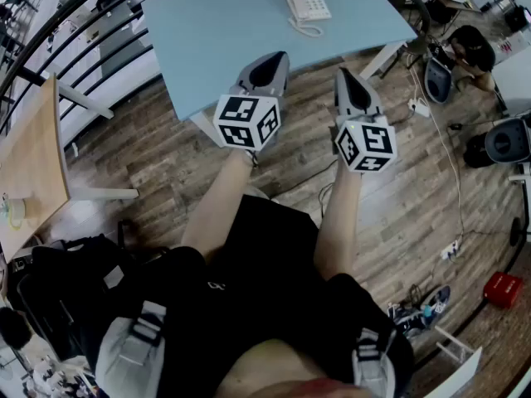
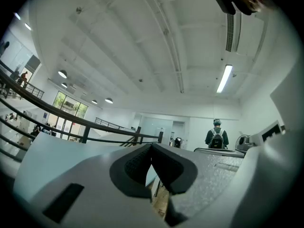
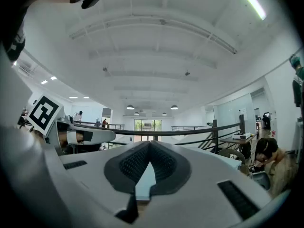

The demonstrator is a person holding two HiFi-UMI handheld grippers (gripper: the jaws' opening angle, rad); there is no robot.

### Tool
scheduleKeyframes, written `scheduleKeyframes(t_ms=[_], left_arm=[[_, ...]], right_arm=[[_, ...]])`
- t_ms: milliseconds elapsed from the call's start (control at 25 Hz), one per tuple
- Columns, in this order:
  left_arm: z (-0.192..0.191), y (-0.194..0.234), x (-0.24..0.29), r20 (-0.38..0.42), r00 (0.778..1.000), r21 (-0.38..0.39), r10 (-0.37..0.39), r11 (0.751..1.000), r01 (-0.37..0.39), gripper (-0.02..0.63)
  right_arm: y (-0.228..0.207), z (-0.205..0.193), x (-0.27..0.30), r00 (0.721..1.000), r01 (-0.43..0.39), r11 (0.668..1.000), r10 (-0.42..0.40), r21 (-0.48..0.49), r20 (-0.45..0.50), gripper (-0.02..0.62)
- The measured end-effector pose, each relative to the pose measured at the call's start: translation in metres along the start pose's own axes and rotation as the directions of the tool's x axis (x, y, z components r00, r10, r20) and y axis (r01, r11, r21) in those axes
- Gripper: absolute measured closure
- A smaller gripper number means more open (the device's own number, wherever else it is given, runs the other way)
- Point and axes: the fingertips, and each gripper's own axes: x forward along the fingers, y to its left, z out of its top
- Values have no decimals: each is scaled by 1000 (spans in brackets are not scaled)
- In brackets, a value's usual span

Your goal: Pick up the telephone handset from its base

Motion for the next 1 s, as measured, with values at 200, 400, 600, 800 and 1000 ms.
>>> scheduleKeyframes(t_ms=[200,400,600,800,1000], left_arm=[[0,0,2,-6,1000,0,2,1000,-2,606],[-1,17,8,-15,999,1,38,999,-38,606],[-14,53,24,-37,996,-6,83,996,-84,606],[-38,90,83,-64,994,-64,92,993,-96,606],[-69,122,151,-131,988,-120,78,988,-94,606]], right_arm=[[-2,2,5,1000,-11,1000,10,23,21,600],[-10,-7,22,999,-34,996,33,80,21,600],[-17,-25,54,999,-48,992,48,118,0,600],[-47,-48,103,997,-52,991,57,123,-43,600],[-99,-89,156,991,-3,982,28,190,-130,600]])
